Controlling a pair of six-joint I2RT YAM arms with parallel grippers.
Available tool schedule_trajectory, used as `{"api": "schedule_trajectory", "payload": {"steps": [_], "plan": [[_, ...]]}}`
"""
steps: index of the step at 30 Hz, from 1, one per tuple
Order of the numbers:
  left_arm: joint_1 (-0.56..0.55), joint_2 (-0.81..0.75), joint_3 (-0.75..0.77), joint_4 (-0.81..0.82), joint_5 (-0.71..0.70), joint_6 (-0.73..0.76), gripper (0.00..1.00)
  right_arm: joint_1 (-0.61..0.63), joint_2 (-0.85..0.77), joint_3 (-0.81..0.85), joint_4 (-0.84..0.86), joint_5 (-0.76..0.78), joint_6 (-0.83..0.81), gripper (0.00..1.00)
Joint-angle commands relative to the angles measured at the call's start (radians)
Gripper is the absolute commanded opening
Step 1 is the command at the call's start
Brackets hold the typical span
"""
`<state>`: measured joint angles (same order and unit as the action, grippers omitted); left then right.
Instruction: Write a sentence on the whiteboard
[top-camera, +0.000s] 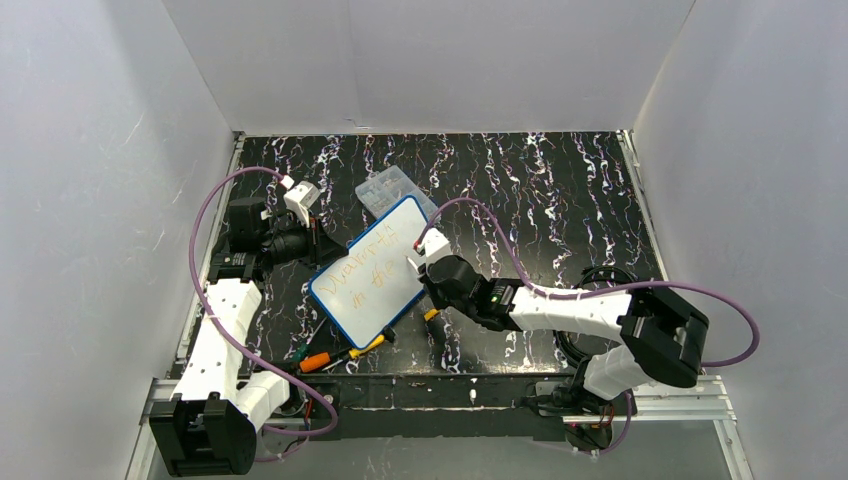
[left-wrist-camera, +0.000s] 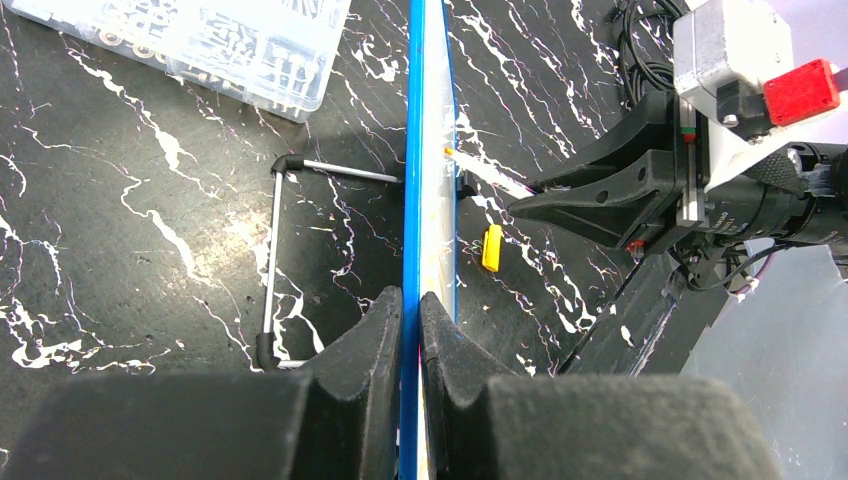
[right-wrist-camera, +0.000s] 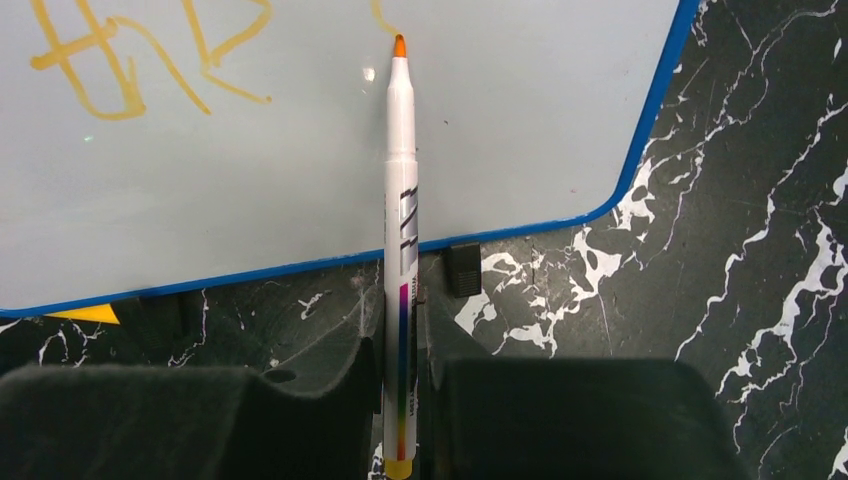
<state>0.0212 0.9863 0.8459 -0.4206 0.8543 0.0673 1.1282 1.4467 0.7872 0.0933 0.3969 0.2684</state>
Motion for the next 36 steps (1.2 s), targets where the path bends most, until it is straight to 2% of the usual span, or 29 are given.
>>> {"api": "schedule_trajectory", "payload": {"steps": [1, 21, 26, 31, 36], "plan": [[-0.007, -0.02, -0.002, -0.021, 0.034, 0.004, 0.0, 0.004, 0.021, 0.01, -0.03, 0.04, 0.025, 0.01], [-0.006, -0.022, -0.002, -0.021, 0.038, 0.004, 0.0, 0.037, 0.053, 0.023, -0.047, -0.037, 0.017, 0.01], [-0.006, -0.024, -0.003, -0.021, 0.038, 0.004, 0.0, 0.039, 0.042, 0.025, -0.06, 0.001, 0.028, 0.01], [-0.006, -0.024, -0.003, -0.02, 0.037, 0.003, 0.0, 0.039, -0.039, 0.006, -0.052, 0.072, 0.042, 0.01], [-0.006, -0.024, -0.002, -0.02, 0.035, 0.004, 0.0, 0.008, -0.065, 0.022, -0.045, 0.057, 0.01, 0.01]]}}
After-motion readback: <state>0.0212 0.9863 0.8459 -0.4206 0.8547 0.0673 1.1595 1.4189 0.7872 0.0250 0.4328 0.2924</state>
